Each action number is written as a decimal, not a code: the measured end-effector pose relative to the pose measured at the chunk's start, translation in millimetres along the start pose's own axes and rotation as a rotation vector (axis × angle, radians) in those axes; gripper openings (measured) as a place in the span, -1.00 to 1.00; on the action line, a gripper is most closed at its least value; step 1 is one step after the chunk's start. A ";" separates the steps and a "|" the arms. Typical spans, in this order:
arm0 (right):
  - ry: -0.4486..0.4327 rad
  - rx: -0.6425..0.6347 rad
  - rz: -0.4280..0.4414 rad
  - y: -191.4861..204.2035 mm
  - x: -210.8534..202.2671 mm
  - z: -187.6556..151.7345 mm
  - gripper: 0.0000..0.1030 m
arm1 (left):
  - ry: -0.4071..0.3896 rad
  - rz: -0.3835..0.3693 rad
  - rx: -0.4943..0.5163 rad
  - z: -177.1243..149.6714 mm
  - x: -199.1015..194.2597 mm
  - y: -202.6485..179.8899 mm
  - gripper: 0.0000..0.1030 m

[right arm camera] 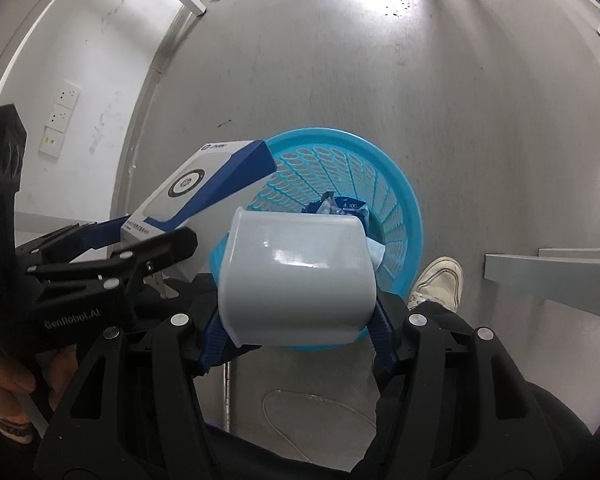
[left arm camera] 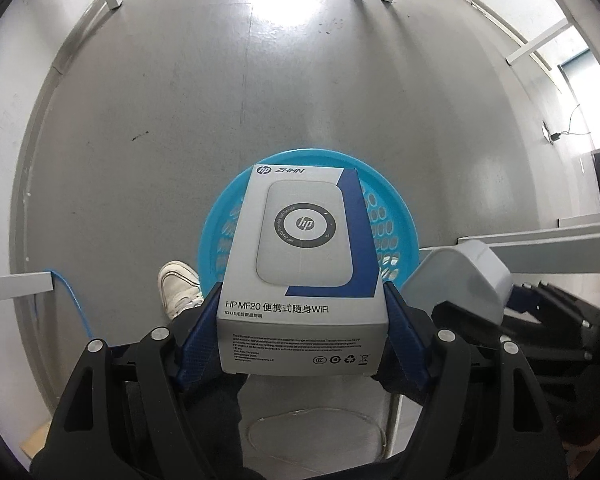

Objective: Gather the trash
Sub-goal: 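Open the left tool over the basket while the right tool releases the cube, then raise both open tools back toward the remaining trash on the table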

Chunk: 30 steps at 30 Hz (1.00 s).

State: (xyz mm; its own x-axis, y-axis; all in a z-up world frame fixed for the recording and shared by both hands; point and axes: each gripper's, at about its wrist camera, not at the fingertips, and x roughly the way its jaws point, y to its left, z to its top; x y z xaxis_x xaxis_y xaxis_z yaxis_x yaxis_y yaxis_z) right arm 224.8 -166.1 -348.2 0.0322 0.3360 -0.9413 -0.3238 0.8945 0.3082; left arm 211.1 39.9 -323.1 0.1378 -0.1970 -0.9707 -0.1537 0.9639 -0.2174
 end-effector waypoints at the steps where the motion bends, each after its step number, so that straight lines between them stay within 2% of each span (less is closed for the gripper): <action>1: 0.006 0.004 -0.001 -0.9 0.5 -0.3 0.15 | -0.007 -0.013 -0.017 1.2 -1.3 2.8 0.52; 2: 0.011 0.004 0.000 -1.4 0.9 -0.5 0.27 | -0.018 -0.024 -0.033 2.3 -3.1 5.1 0.57; 4: 0.008 -0.004 -0.002 0.4 1.3 -0.4 0.34 | -0.052 -0.016 -0.052 2.5 -8.2 7.9 0.61; 15: -0.034 -0.026 -0.024 2.1 -7.0 -9.3 0.34 | -0.073 -0.026 -0.091 -4.2 -19.9 19.3 0.60; 22: -0.109 -0.096 -0.054 19.9 -34.7 -27.6 0.41 | -0.127 -0.067 -0.156 -19.0 -44.7 27.8 0.60; 27: -0.151 -0.146 -0.074 31.3 -57.6 -45.1 0.45 | -0.162 -0.062 -0.143 -37.3 -62.4 20.8 0.60; 30: -0.183 -0.161 -0.058 34.4 -77.1 -59.6 0.52 | -0.181 -0.047 -0.130 -51.5 -72.3 14.7 0.61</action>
State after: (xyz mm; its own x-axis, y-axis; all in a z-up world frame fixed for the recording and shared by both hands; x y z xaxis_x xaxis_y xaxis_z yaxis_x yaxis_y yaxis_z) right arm 154.8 -178.8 -273.1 0.2206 0.3464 -0.9118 -0.4629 0.8600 0.2148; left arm 148.5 59.1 -261.4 0.3193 -0.1949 -0.9274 -0.2662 0.9208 -0.2852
